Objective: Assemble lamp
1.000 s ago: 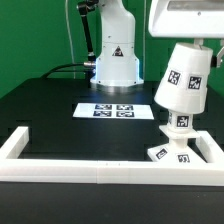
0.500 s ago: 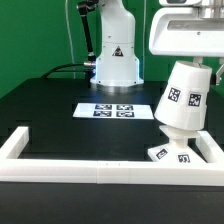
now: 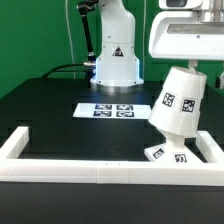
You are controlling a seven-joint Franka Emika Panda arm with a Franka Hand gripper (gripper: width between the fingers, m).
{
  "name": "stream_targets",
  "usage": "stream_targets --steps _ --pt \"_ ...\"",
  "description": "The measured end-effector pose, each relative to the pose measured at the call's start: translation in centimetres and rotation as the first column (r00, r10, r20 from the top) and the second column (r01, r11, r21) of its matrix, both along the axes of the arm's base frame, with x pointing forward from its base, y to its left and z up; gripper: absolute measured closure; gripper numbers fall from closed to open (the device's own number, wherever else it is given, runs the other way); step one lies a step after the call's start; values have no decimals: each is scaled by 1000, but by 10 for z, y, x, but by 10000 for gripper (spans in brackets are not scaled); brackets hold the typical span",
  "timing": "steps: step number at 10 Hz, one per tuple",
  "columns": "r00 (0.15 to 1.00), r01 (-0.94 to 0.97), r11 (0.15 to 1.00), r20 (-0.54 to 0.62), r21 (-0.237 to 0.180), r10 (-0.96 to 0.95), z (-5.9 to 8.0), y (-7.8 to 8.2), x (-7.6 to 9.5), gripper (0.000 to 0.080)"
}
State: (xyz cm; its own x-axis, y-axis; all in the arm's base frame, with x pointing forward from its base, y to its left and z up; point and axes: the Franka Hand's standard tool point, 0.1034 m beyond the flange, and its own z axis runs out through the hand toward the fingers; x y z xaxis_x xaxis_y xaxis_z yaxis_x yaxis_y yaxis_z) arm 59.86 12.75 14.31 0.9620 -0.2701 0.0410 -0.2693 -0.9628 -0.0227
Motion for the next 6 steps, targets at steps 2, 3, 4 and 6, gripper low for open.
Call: stream_targets --steps 2,3,4,6 --pt "1000 1 1000 0 0 -1 0 -2 0 348" --pt "1000 1 1000 -3 -1 -2 1 -2 0 208" --pt "999 6 1000 -33 -2 -6 5 -4 -4 134" --pt "994 63 998 -89 -18 -65 20 -11 -11 108"
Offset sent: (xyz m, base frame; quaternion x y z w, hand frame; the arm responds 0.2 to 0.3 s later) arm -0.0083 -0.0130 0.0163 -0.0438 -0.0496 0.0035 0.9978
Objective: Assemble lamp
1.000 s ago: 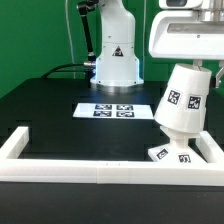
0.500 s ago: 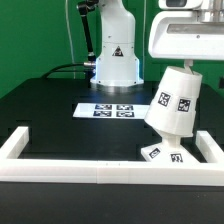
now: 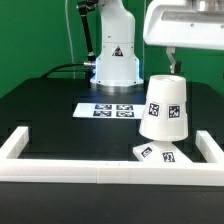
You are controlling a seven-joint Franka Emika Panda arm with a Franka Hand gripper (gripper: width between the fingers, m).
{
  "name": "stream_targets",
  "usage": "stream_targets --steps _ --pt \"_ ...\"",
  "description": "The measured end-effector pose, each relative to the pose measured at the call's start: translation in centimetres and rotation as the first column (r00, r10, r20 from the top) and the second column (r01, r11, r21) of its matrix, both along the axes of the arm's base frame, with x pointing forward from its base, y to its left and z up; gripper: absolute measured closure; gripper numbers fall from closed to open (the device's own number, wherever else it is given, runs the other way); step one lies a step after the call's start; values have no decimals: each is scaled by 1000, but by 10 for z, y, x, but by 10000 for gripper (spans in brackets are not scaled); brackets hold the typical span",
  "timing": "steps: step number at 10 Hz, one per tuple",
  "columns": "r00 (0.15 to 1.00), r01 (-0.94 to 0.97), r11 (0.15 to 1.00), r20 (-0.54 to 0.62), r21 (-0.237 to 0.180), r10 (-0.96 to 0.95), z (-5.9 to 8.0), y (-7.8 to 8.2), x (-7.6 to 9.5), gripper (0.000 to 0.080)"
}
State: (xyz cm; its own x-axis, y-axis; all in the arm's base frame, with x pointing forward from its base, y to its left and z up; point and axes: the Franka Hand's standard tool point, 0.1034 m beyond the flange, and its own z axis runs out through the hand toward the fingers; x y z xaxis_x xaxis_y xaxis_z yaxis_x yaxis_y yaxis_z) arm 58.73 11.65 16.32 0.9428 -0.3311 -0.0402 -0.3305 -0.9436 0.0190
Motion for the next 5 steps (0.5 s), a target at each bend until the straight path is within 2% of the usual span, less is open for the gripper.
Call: stream_targets --steps 5 --pt "999 31 1000 -9 -1 -31 2 -1 -2 100"
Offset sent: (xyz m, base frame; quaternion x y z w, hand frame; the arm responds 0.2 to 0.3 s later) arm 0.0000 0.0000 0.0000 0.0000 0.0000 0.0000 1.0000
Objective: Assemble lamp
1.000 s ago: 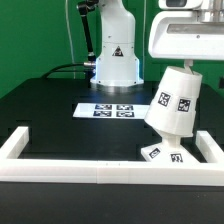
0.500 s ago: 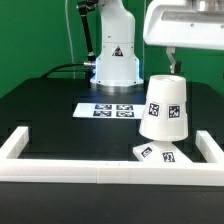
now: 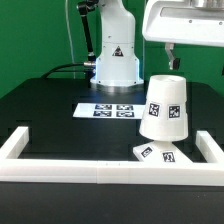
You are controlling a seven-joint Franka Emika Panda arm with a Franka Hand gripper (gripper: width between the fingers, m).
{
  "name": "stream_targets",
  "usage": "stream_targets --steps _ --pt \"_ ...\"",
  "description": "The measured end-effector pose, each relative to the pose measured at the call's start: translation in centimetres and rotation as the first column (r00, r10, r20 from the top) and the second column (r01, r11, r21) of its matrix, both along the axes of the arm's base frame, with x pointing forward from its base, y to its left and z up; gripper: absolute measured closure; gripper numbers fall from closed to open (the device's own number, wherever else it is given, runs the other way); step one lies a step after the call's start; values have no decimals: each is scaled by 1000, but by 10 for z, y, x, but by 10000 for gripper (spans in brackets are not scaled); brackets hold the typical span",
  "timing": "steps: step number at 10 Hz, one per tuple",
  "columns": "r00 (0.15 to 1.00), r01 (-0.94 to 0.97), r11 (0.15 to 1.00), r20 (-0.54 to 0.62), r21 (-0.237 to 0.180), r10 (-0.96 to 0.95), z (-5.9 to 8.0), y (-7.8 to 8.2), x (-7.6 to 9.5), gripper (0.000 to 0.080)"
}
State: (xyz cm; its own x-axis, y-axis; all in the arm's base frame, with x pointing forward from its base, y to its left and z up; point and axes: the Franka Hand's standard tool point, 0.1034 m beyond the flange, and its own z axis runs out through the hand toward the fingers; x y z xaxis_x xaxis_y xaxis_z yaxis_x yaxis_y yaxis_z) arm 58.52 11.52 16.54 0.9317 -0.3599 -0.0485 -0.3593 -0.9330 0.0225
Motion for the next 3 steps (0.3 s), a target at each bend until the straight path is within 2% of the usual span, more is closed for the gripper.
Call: stream_targets --steps 3 --pt "1000 0 1000 0 0 0 0 0 0 100"
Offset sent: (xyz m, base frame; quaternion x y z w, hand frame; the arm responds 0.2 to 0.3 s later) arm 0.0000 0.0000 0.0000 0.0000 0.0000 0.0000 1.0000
